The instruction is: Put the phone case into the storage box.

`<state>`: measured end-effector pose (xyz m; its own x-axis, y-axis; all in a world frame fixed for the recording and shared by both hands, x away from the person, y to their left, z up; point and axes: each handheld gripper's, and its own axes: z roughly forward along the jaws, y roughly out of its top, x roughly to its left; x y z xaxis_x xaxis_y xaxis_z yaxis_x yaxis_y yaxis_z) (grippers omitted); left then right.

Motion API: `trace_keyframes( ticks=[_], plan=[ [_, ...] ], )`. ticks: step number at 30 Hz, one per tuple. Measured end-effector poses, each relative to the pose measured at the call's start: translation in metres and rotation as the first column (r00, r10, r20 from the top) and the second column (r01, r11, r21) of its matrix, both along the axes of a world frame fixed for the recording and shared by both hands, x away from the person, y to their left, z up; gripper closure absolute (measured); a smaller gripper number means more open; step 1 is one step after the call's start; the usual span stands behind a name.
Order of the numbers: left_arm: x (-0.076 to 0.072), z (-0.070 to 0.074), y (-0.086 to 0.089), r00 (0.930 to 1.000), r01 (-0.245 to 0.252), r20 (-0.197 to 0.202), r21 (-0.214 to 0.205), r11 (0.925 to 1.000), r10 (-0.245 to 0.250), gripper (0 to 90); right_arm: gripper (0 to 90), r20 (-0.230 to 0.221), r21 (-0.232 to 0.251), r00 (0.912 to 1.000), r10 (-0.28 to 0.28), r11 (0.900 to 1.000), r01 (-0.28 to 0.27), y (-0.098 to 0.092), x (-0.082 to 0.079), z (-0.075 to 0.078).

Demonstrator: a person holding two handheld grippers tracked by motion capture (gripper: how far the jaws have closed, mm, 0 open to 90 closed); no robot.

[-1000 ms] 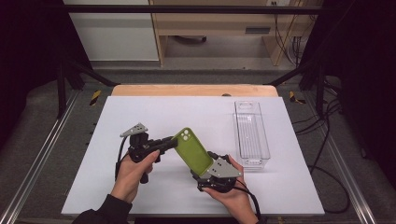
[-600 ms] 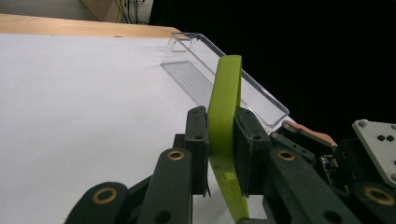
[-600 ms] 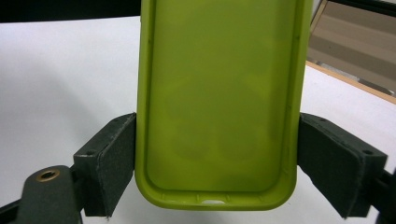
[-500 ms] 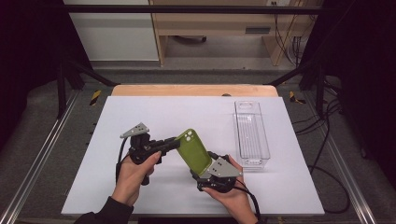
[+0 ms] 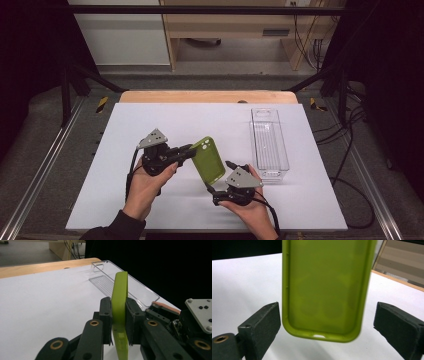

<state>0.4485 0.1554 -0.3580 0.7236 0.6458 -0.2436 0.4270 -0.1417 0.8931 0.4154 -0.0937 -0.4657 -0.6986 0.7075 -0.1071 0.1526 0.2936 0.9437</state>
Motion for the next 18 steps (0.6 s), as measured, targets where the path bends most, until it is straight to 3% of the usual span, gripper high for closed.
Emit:
trace_keyframes(
  ticks=[9,18],
  plan=[
    [-0.0019,0.0009,-0.0004,0.9971,-0.018,0.075,0.107,0.9941,0.01,77.0,5.8,-0.003,0.03,1.0,-0.001,0.9995,0.001,-0.0045,-0.002,0.0042],
    [-0.0045,0.0015,-0.0025,0.9923,-0.009,0.124,0.168,0.9858,-0.012,76.9,5.6,0.001,0.046,1.0,-0.003,0.9989,0.003,-0.0072,-0.0035,0.007]
  ],
)
